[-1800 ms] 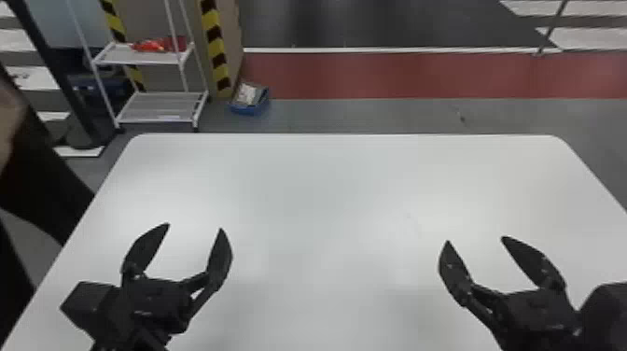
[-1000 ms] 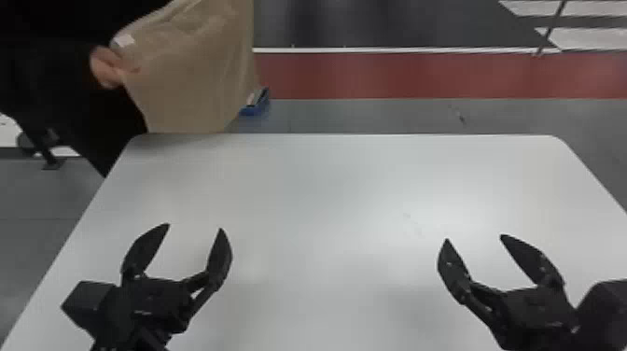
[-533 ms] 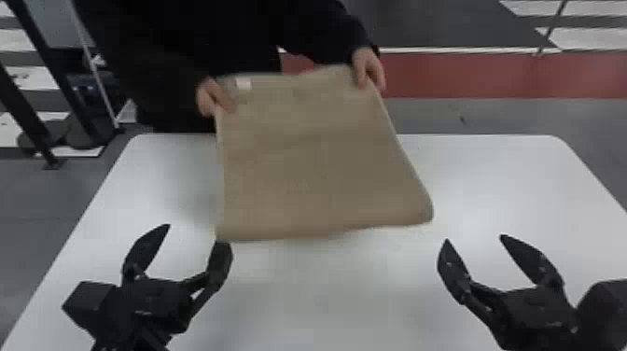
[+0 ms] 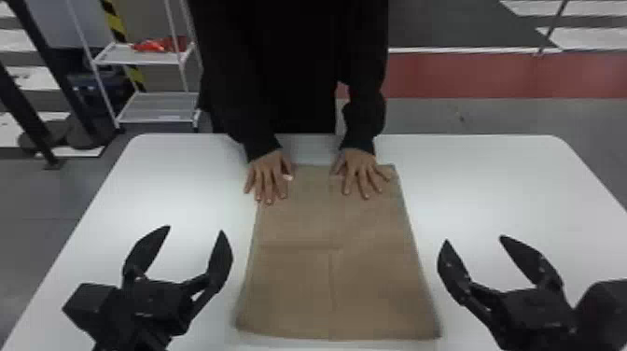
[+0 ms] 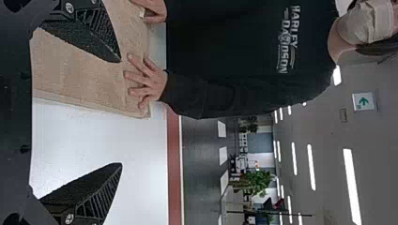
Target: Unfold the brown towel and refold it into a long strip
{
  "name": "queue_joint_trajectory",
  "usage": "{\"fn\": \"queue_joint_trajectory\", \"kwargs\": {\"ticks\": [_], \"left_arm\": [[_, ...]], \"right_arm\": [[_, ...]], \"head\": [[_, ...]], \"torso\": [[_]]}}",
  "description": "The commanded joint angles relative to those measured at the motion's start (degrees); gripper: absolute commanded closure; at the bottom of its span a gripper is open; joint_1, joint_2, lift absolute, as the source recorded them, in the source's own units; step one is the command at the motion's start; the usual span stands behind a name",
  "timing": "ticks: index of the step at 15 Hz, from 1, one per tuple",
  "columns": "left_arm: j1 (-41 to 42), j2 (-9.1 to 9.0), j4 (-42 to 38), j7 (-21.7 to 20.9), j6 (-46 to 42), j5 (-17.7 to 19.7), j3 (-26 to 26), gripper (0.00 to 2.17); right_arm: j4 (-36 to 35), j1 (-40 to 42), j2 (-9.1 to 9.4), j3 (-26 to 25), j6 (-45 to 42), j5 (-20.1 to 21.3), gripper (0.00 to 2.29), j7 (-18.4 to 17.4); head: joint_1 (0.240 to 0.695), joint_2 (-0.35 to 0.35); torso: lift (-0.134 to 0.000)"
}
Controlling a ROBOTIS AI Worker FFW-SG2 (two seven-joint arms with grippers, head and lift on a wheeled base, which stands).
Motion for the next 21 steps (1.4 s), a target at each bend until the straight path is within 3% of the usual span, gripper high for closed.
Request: {"fn": "queue_joint_trajectory", "kwargs": {"ticks": [1, 21], "left_arm": [[0.00, 0.00, 0.01, 0.00, 0.00, 0.00, 0.03, 0.10], [0.18, 0.09, -0.08, 0.00, 0.00, 0.00, -0.06, 0.10]], "right_arm": [[0.09, -0.01, 0.05, 0.00, 0.08, 0.04, 0.09, 0.00], [0.27, 0.16, 0.05, 0.18, -0.45, 0.13, 0.09, 0.00]], "head": [[0.695, 0.016], [0.695, 0.018]], "torso": [[-0.123], [-0.123]]}}
